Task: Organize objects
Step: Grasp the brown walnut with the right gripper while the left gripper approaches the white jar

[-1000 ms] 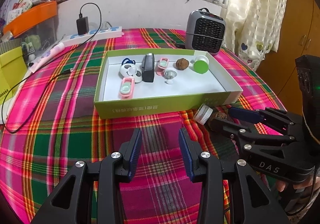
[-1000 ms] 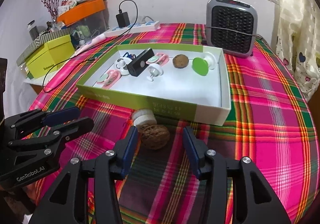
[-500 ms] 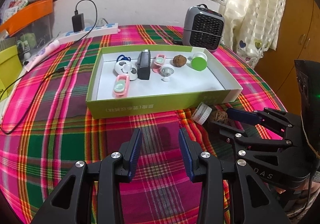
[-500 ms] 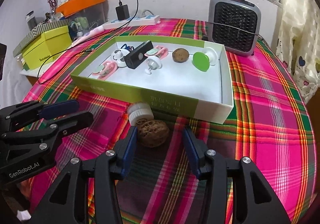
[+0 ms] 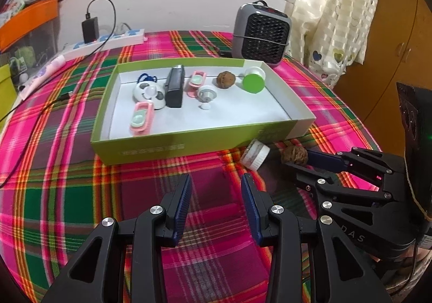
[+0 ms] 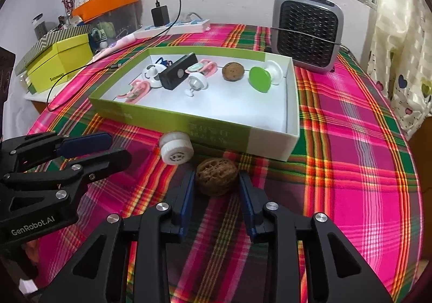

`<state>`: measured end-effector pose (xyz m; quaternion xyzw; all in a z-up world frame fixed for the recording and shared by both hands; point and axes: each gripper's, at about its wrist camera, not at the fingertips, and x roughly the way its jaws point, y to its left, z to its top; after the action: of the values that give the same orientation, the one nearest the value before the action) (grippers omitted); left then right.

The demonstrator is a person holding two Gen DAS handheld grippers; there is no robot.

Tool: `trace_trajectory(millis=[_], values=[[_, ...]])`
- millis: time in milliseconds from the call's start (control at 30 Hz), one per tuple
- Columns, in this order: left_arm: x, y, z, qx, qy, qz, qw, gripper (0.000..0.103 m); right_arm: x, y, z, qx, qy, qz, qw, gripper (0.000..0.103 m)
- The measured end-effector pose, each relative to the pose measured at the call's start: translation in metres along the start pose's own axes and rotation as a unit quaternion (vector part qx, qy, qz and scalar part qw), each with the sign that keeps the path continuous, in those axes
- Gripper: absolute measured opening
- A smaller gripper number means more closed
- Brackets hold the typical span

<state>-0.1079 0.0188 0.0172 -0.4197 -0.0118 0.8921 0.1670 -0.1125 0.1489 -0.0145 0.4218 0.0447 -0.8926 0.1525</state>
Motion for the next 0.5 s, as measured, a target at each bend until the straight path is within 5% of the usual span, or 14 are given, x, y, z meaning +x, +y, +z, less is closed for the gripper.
trace_trajectory(millis=[200, 500], values=[[0.004, -0.008, 0.004, 0.005, -0.003, -0.036, 0.9993, 0.044, -0.005, -0.013, -0.005, 0.009, 0.001, -0.008, 1.0, 0.033], [0.018, -0.024, 0.013, 0.029, 0.005, -0.035, 0.999, 0.044, -0.011, -0.029, -0.012, 0.022, 0.0, -0.011, 1.0, 0.033]])
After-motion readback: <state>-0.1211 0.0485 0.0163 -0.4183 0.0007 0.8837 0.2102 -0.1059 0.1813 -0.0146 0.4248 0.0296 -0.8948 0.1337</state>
